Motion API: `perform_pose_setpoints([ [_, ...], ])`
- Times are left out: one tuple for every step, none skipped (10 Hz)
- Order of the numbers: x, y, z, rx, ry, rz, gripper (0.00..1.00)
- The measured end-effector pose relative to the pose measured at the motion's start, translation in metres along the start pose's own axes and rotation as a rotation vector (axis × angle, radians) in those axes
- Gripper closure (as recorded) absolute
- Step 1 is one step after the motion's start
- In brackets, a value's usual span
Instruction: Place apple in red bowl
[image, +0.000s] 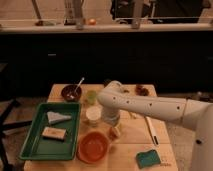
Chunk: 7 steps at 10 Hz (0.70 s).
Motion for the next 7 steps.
perform_pose_setpoints([
  [0.007, 0.001, 0.008, -0.017, -0.009, 0.015, 0.2],
  [0.013, 0.003, 0.014, -0.031, -0.016, 0.03, 0.2],
  [0.018, 0.004, 0.019, -0.042, -0.026, 0.044, 0.2],
  [0.025, 0.006, 0.022, -0.051, -0.037, 0.062, 0.2],
  [0.031, 0.006, 0.024, -0.058, -0.054, 0.085, 0.2],
  [0.035, 0.005, 0.025, -0.061, -0.066, 0.098, 0.2],
  [0.04, 0.002, 0.025, -0.066, -0.086, 0.118, 0.2],
])
